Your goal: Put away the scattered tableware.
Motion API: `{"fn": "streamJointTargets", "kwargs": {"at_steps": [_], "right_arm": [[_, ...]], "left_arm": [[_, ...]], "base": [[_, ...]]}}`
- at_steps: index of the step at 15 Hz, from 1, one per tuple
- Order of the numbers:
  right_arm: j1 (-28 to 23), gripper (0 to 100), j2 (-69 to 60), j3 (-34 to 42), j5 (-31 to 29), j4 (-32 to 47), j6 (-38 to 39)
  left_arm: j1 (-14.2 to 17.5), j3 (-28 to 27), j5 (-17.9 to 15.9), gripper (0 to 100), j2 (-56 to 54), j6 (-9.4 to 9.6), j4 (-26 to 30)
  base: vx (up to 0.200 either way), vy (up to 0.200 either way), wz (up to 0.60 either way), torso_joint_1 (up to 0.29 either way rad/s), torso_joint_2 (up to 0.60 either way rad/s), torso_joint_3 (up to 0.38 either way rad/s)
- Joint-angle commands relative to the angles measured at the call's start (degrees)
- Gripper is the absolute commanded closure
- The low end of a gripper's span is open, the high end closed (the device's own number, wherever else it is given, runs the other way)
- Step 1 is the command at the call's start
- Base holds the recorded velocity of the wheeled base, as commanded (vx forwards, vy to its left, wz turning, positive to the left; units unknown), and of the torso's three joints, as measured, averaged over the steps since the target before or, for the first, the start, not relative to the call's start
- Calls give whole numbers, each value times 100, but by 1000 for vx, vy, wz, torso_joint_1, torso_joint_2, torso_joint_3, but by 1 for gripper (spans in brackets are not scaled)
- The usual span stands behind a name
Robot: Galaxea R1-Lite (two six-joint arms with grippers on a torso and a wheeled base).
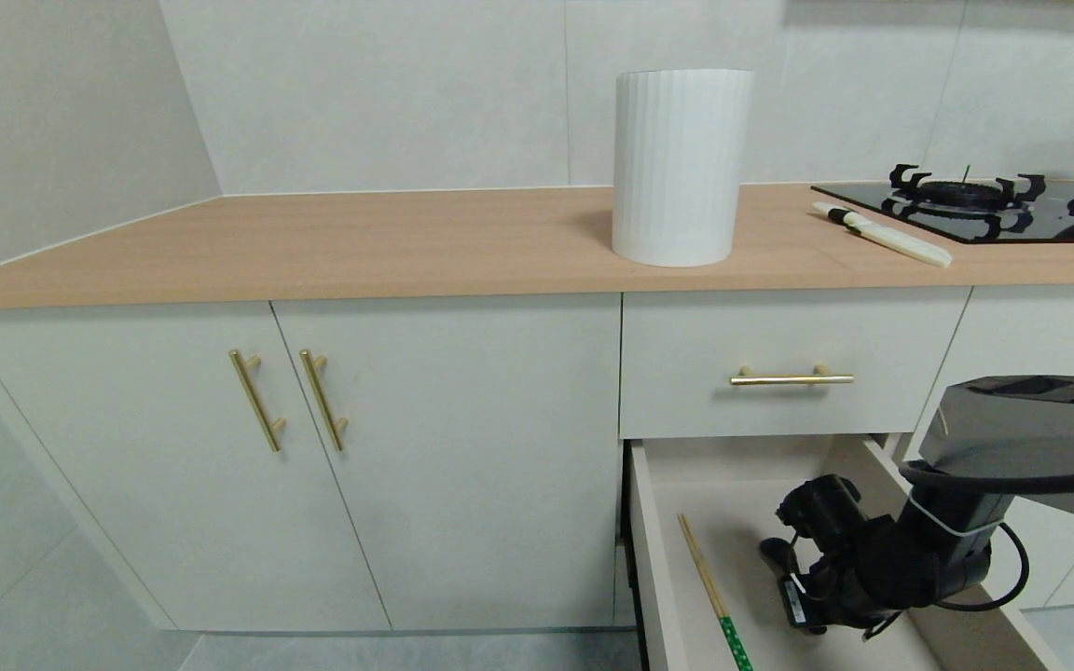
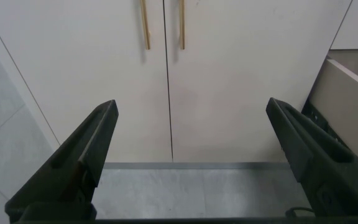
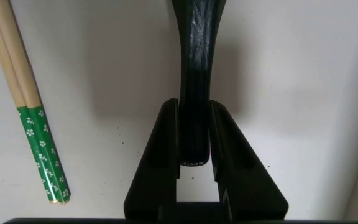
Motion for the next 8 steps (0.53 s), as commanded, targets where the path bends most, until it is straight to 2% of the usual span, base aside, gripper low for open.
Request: {"fn": "streamJointTargets", "kwargs": {"at_steps": [1,8], "right_arm": [[1,0,-1,0,-8,-1,-1],[1,0,-1,0,0,-10,16]], "left_arm": [[4,0,1,0,2,-1,4],[4,0,1,0,2,-1,4]], "base": [[0,0,0,0,0,0],[0,0,0,0,0,0]]}}
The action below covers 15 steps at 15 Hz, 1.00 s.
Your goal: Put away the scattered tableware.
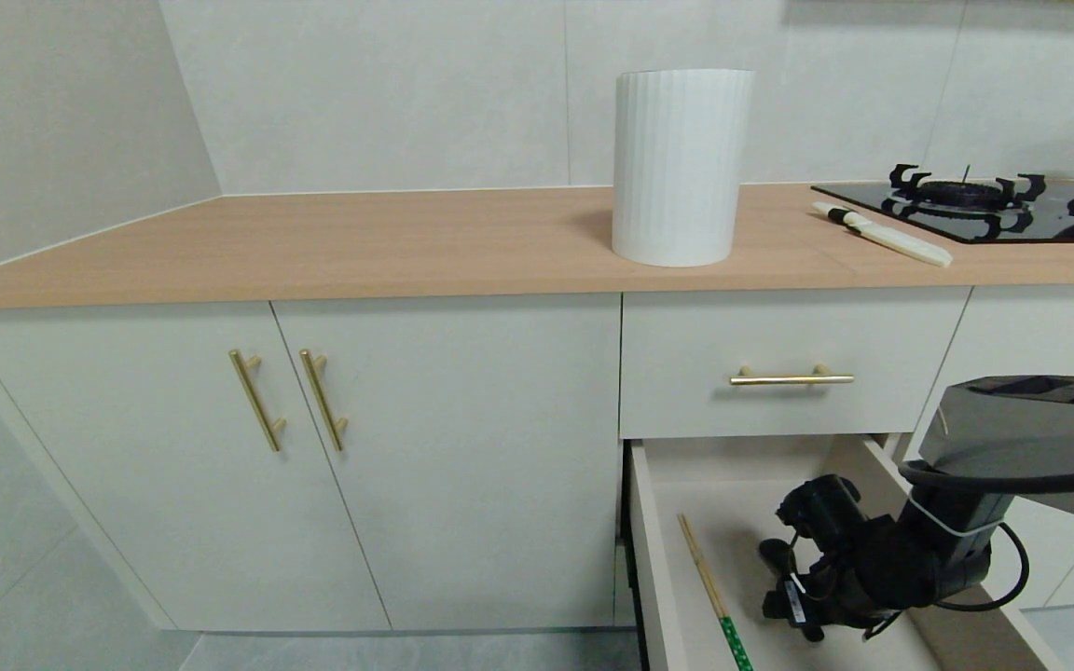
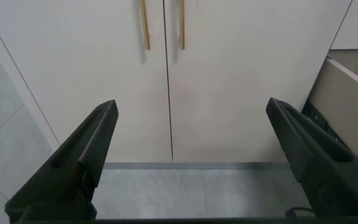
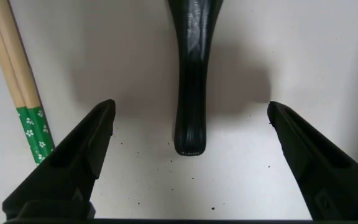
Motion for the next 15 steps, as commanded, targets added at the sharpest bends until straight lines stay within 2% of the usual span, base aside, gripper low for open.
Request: {"fn": "streamJointTargets", "kwargs": {"at_steps": [1,3,8,10,11,15], "right_arm": [[1,0,-12,11,0,-8,45],[1,0,-197,55,0,1,80],[1,0,-1928,372,9,107,194],[36,0,-2772,363,18,599,185],[116,0,-3396,319,62,1091,177],[537,0,-4336,222,62,1908,177]], "left_arm": [[2,0,1,0,2,-1,2],[2,0,1,0,2,8,2],[2,0,1,0,2,8,2],[2,0,1,0,2,8,2],[2,0,1,0,2,8,2],[2,0,1,0,2,-1,2]], "base": [[0,0,0,0,0,0],[0,0,0,0,0,0],[0,0,0,0,0,0],[0,0,0,0,0,0],[0,0,0,0,0,0],[0,0,0,0,0,0]]}}
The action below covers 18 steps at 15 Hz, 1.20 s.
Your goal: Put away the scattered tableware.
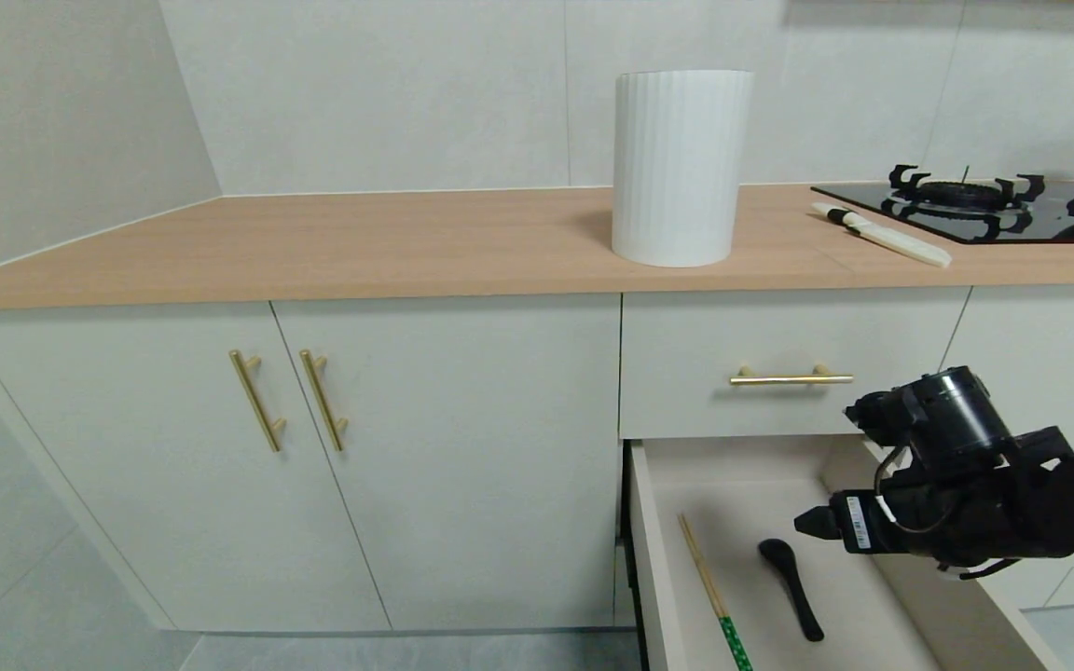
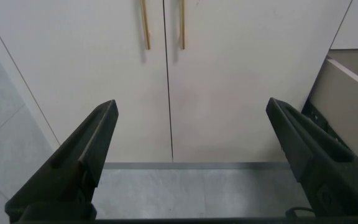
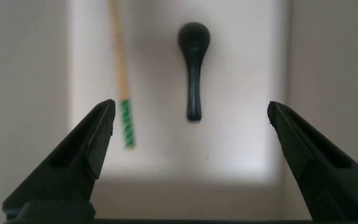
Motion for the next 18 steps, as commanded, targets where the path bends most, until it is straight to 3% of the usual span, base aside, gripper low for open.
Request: {"fn": "streamJointTargets", "kwargs": {"at_steps": [1,13,18], "right_arm": [[311,0,-873,-57,3,278,-1],[443,0,-1049,-22,3,638,-151],[654,0,-1172,31,65,1377,-564]], "left_arm": [[2,0,1,0,2,-2,2],[2,0,1,0,2,-2,2],[2,0,1,0,2,-2,2]], "base": [[0,0,0,0,0,0],[-183,0,0,2,4,3],[0,0,0,0,0,0]]}}
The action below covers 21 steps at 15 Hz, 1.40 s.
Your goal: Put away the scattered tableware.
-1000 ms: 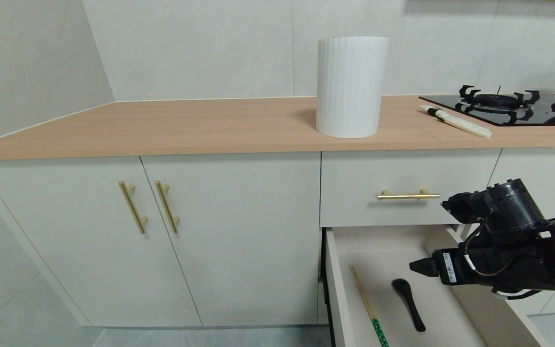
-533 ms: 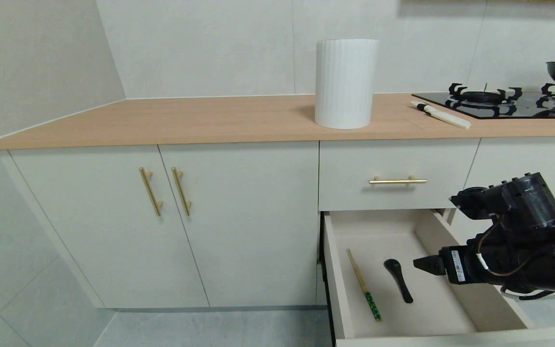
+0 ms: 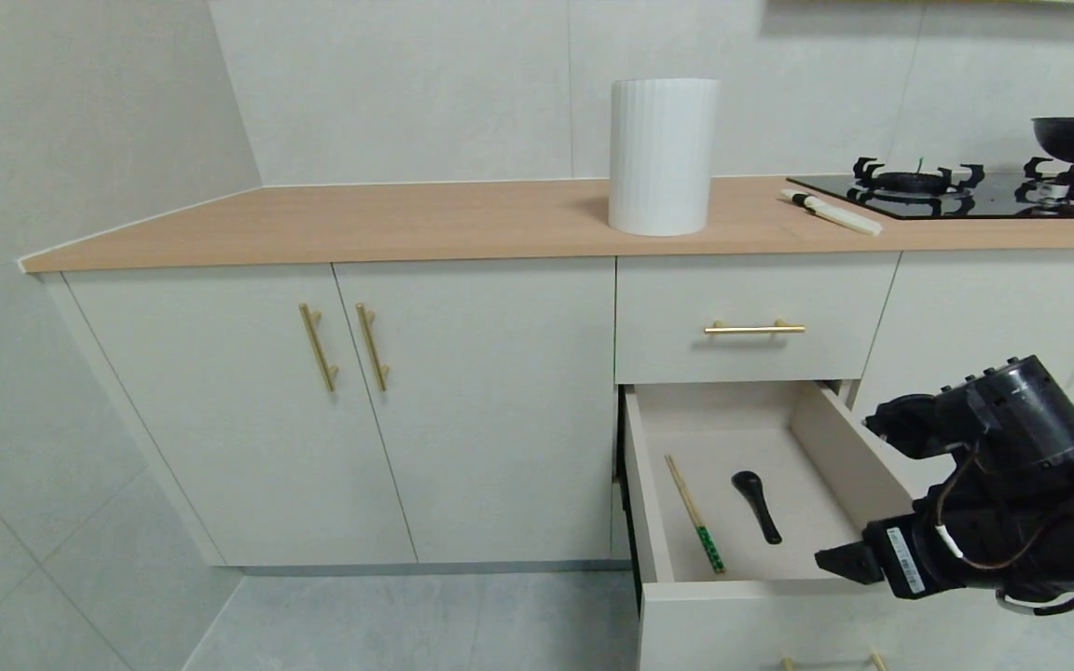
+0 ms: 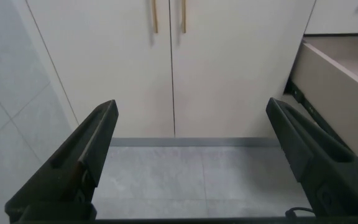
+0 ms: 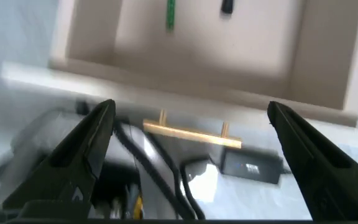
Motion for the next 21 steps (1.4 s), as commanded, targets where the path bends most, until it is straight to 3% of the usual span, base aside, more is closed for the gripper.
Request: {"fn": "streamJointTargets", "kwargs": {"at_steps": [1,4,7,13,21], "right_arm": [[99,0,-85,68,82,144,-125],[283,0,-24,130,548,830,-609],[371,0,398,138,952,997,-785],[362,0,1154,15,934,935,-714],[187,0,1751,-714,653,962,595]], "left_arm": [[2,0,1,0,2,-1,-1],[2,0,1,0,2,-1,-1],[2,0,1,0,2,-1,-1],[2,0,1,0,2,-1,-1],[2,0,1,0,2,-1,-1]], "base": [[0,0,0,0,0,0],[0,0,0,0,0,0],[0,0,0,0,0,0],[0,0,0,0,0,0],[0,0,0,0,0,0]]}}
